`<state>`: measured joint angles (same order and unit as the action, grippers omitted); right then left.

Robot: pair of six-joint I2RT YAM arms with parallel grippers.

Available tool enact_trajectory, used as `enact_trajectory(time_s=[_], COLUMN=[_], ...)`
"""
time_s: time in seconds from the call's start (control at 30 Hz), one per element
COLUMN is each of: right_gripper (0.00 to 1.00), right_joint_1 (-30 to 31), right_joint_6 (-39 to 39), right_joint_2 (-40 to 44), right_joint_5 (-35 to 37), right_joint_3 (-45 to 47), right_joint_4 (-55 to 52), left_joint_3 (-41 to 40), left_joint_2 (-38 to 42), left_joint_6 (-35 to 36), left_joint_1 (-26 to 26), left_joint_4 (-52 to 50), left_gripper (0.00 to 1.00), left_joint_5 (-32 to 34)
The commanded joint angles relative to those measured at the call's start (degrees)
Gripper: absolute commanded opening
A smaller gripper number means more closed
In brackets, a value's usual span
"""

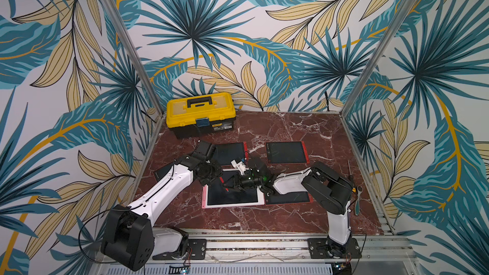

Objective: Place the stylus back onto the writing tablet
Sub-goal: Pick up the stylus from the center of the board.

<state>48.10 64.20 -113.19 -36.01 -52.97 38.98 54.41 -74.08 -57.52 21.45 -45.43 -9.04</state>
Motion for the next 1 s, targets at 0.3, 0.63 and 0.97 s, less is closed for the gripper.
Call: enact_trajectory(time_s=[0.3, 0.63, 0.97], right_gripper=[0.02, 0.01, 0.01], right_joint_1=[-12.2, -21.1, -28.1], right_joint_6=[-8.9, -17.3, -20.7], right_joint_2=[20.0, 37.6, 51.6], right_joint_5=[5.0, 6.2, -1.5], right_joint_3=[14.0, 16.2, 16.0], right_joint_4=[-17.8, -40.3, -49.4], left_joint_3=[-0.5, -5.7, -4.8], left_joint_2=[3.8, -0.4, -8.7], left_joint_6=[7.9, 4.3, -1.4], left_joint_1=[0.4, 3.0, 7.9], left_joint_4=[18.2, 44.0, 64.7], left_gripper=[0.57, 0.68, 0.66], left_joint_5=[-12.1, -22.9, -29.0])
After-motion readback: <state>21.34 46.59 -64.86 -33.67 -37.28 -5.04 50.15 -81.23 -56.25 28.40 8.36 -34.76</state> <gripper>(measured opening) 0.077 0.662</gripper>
